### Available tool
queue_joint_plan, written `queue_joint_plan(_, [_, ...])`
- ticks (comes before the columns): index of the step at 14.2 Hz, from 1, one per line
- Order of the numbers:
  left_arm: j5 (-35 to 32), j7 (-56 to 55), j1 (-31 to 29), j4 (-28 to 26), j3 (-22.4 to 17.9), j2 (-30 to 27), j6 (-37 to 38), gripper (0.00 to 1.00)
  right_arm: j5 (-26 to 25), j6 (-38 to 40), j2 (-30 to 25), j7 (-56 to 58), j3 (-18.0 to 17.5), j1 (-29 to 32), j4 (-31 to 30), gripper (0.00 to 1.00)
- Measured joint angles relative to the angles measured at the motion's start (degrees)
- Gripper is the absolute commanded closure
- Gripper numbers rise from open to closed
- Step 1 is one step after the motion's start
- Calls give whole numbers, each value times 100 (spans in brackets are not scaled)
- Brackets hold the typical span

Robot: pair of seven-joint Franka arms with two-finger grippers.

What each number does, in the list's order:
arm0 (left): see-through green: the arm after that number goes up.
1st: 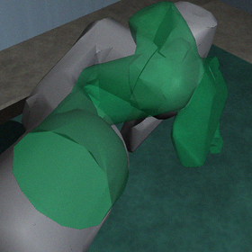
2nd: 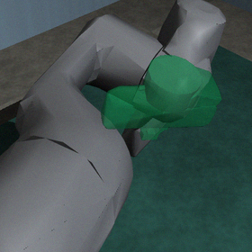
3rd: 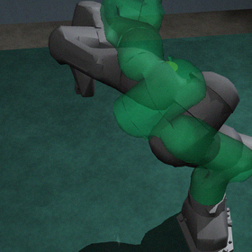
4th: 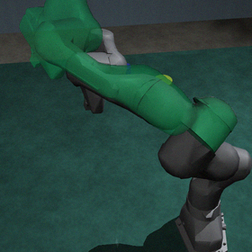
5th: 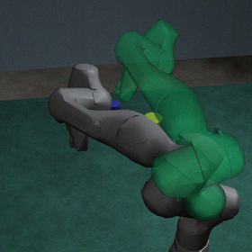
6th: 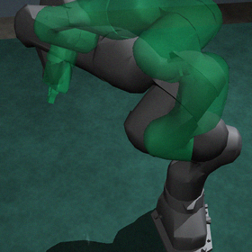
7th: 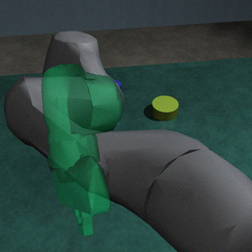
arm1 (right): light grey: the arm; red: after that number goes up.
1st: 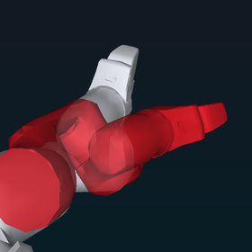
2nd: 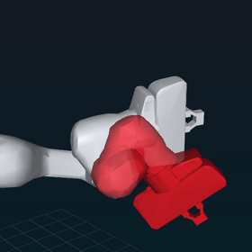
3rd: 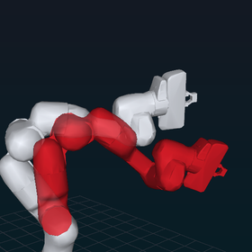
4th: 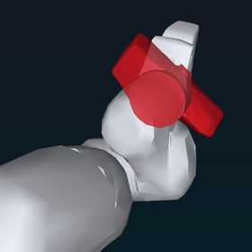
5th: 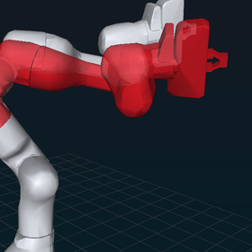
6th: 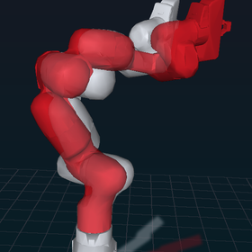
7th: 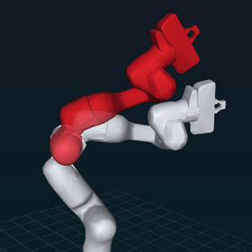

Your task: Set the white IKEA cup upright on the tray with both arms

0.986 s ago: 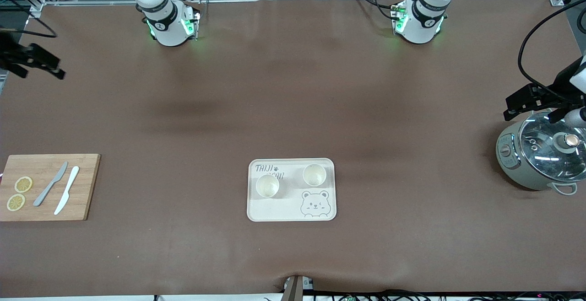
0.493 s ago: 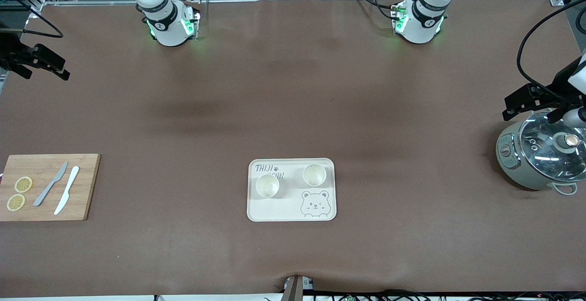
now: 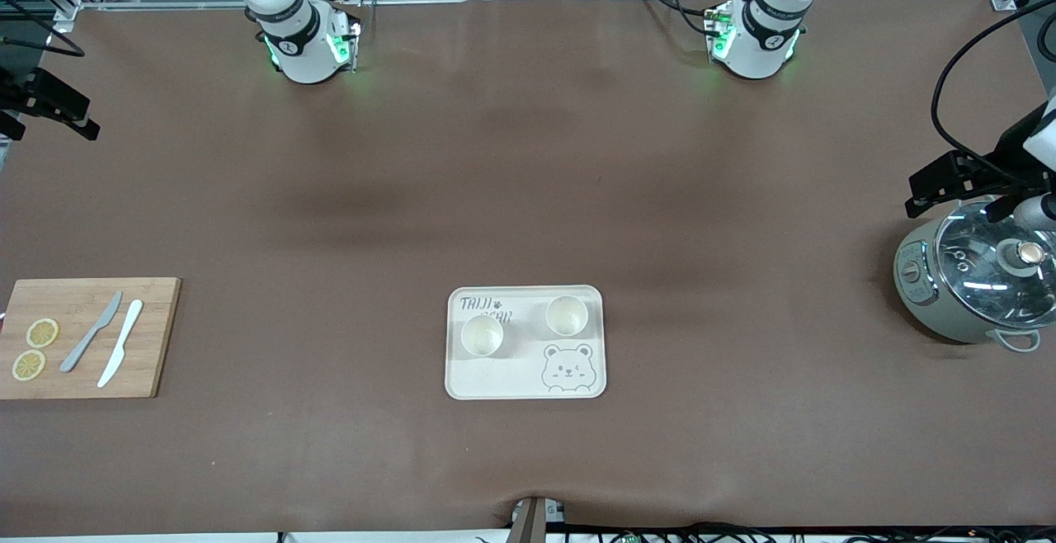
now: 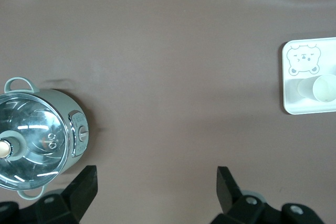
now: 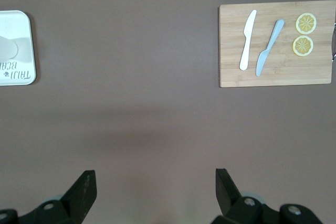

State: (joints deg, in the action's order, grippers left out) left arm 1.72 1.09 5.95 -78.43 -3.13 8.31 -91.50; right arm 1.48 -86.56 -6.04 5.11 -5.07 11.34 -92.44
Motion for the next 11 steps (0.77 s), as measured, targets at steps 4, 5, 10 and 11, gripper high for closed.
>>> queue_joint_plan(4, [0,-4,0,-1,0,0,0,0,-2,105,290,2,1,-10,289,0])
queue_joint_plan(5, [0,-11,0,-1,0,0,0,0,-2,119,314,2,0,-28,293,0])
queue_joint_plan(10, [-61,-52,7,-13,27,0,0,0,-10,122,356,2,23,-65,350,0])
queue_joint_plan(11, [-62,-64,10,-14,35,0,0,0,-10,123,356,2,30,-65,373,0])
